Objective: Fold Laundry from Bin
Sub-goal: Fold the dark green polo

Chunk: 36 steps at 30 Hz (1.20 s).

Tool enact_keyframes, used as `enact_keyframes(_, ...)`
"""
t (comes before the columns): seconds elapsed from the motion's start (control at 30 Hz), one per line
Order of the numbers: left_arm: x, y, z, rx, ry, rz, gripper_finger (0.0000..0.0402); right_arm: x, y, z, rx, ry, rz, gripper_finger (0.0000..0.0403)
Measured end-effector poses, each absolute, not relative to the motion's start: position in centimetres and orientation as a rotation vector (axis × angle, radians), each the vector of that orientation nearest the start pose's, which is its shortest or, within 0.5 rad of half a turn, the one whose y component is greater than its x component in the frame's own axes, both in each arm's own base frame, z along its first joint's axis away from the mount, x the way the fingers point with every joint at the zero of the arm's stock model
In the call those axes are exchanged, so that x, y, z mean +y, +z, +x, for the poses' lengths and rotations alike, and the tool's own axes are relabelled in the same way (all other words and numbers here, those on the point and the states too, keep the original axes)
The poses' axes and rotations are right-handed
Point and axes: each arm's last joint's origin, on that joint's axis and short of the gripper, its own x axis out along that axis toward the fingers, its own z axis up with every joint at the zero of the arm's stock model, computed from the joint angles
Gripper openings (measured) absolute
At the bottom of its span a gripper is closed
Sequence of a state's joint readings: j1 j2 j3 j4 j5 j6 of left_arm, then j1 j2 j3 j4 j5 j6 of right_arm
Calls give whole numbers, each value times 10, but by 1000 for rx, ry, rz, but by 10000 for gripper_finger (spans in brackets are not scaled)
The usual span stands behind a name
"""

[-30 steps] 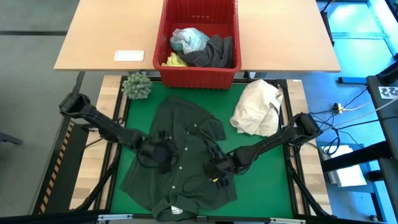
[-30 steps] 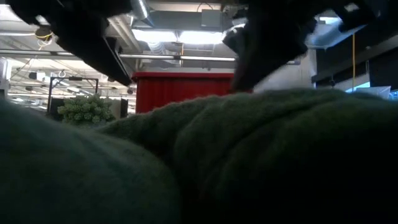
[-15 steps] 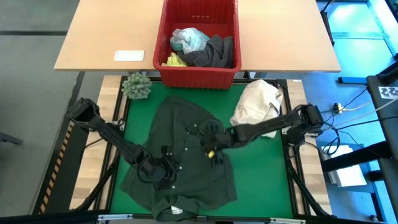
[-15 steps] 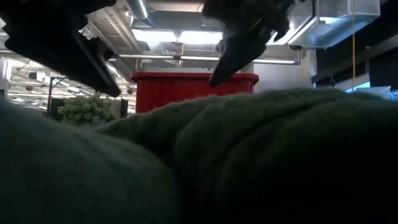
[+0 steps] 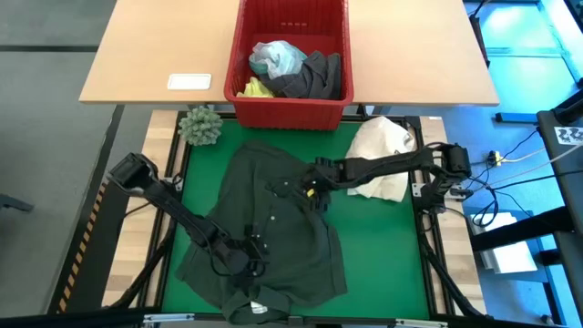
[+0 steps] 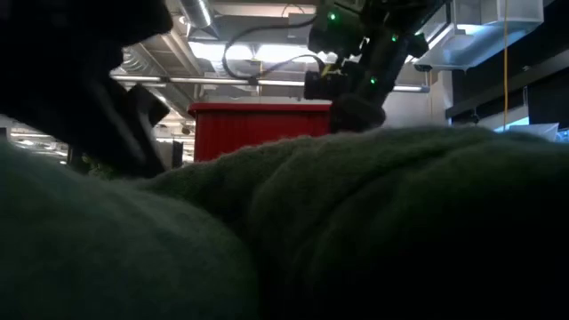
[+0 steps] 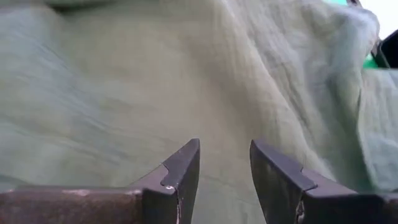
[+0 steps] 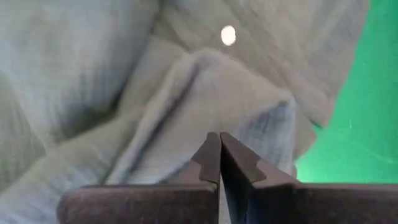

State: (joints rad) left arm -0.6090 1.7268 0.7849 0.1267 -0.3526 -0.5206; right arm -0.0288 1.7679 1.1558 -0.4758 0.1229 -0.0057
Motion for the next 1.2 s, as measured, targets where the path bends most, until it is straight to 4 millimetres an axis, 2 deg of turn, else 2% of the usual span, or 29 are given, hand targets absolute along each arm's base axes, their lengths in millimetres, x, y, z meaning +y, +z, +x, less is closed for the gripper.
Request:
enact_keyframes(0.27,-177,114,267,855,-97,-156,135,-12,171,340,1168,-124,-59,7)
enact_keyframes(0.4,-179,112,267,885,-131,-185,135,-12,156,328,1228,-111,-53,7)
enact_keyframes(0.57,-180,112,266,900,-154,-200,135,-15,141,316,1282,-186,-108,7)
enact_keyframes(0.7,-180,112,266,907,-163,-206,135,-25,139,312,1300,-283,-133,7)
enact_keyframes(0.93,-181,112,265,928,-189,-232,135,-55,140,308,1303,-471,-154,7)
enact_keyframes(1.07,-181,112,265,933,-193,-235,135,-71,140,304,1311,-514,-126,7)
enact_keyframes(1.2,-181,111,265,937,-191,-234,135,-78,140,303,1312,-513,-112,7)
